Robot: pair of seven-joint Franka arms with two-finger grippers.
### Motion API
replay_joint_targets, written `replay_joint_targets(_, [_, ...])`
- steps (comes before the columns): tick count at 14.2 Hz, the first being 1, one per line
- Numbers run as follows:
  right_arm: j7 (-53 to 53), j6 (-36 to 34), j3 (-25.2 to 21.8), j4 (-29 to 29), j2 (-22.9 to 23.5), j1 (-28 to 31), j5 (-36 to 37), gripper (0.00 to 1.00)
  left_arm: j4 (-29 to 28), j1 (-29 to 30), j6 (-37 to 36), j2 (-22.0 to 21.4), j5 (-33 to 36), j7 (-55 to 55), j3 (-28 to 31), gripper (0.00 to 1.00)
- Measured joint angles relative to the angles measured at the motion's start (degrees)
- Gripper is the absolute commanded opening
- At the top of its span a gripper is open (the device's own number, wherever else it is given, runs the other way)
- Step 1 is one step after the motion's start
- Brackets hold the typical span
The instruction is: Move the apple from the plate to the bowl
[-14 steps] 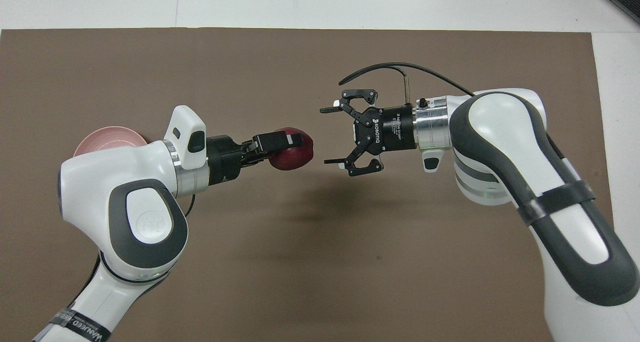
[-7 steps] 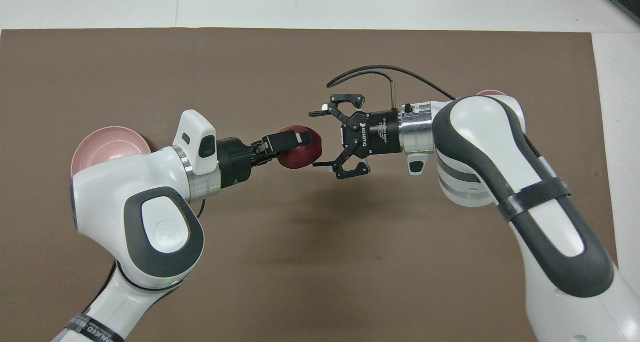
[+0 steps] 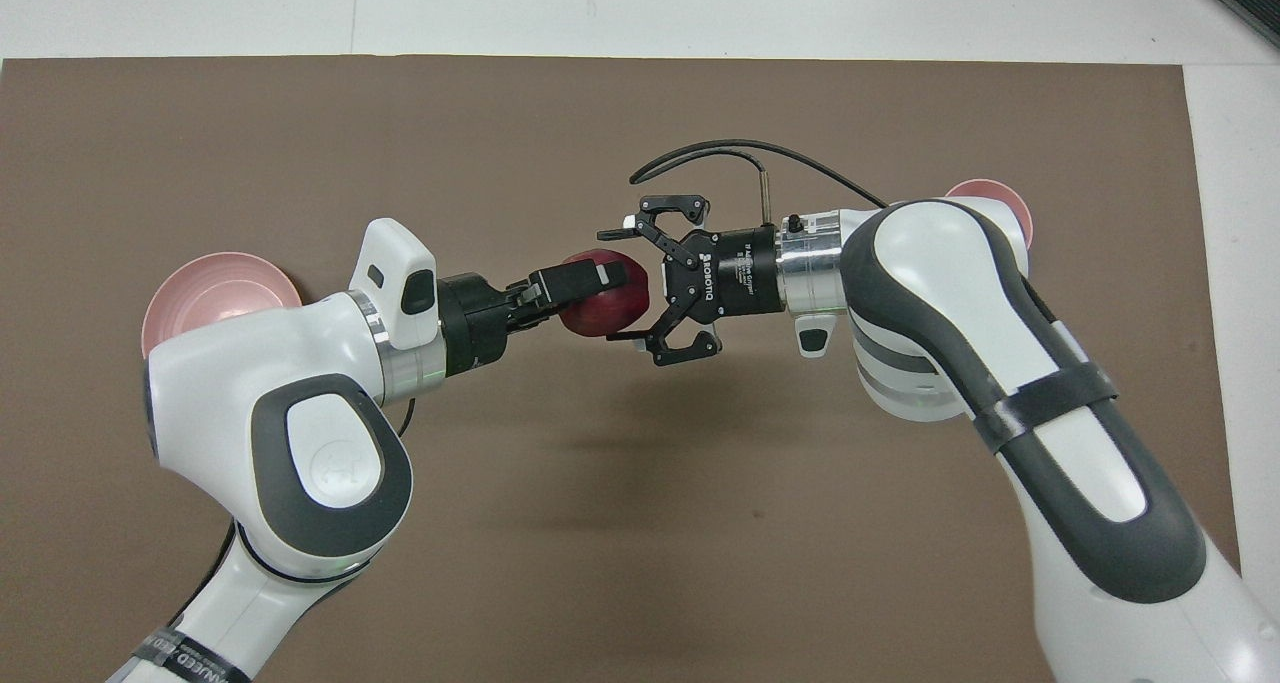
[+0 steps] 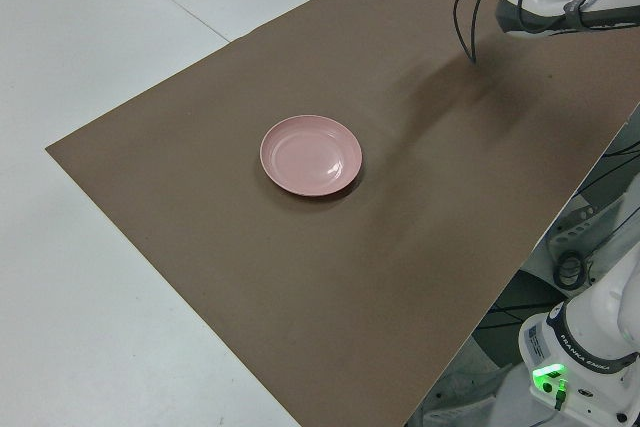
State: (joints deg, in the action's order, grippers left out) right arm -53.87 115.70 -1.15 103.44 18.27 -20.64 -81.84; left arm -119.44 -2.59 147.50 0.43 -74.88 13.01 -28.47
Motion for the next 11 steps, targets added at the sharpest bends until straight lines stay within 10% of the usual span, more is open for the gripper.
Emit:
replay_joint_targets(1, [0.00,-0.16,0.00,0.11,-0.10,0.00,0.00,0.00,0.08,0.03,0.39,0.01,0.00,-0.02,0.03,0.00])
replay_joint_targets(5, [-0.01,-0.26,-0.12,0.15,-0.41,0.03,0.08,0.00,0.38,0.11,0.61,0.05,0.00,-0.08,0.02,0.00])
replay_joint_targets(6, [-0.02,-0.25,-0.12,0.15,-0.41,0.03,0.09,0.00,0.39,0.11,0.61,0.07,0.00,-0.10,0.01,0.16])
replay_joint_targets(8, [-0.02,-0.25,-0.13,0.15,-0.41,0.03,0.10,0.00,0.41,0.11,0.61,0.09,0.00,-0.13,0.01,0.92])
replay_joint_targets(11, [-0.18,0.12,-0.08,-0.36,-0.49,0.00,0.05,0.00,0.45,-0.09,0.33,0.26,0.26,-0.43,-0.65,1.00])
